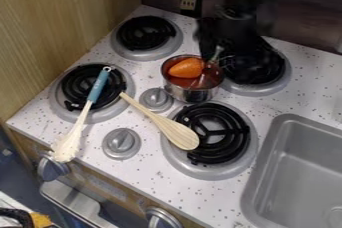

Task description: Move silver pot to middle

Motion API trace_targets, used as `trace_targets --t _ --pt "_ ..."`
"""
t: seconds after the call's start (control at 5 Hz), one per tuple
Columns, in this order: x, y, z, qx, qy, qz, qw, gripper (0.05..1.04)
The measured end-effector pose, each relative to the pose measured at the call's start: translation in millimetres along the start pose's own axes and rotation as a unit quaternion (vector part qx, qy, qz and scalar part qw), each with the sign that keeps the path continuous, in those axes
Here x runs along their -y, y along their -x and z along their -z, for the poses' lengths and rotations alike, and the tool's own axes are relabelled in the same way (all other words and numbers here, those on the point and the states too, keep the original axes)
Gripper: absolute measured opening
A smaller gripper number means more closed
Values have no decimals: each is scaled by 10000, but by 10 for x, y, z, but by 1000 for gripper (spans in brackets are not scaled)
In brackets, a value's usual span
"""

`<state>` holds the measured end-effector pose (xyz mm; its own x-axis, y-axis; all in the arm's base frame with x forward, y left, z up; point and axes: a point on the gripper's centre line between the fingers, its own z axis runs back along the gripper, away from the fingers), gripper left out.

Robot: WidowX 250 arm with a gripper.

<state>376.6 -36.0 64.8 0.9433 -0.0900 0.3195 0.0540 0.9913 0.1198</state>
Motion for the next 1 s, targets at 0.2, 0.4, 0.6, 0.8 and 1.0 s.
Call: trace_targets --t 0.2,0.4,0.6,0.8,1.0 --pt "16 -167 -114 160 13 120 9998 1000" --pt "3 -181 -114 193 20 240 9995 1000" --pt "-229 -59 -74 168 56 112 9998 1000" --pt "-368 86 -171 172 -18 110 9998 1000" --pt "-530 293 -162 35 -21 -55 10000 1000"
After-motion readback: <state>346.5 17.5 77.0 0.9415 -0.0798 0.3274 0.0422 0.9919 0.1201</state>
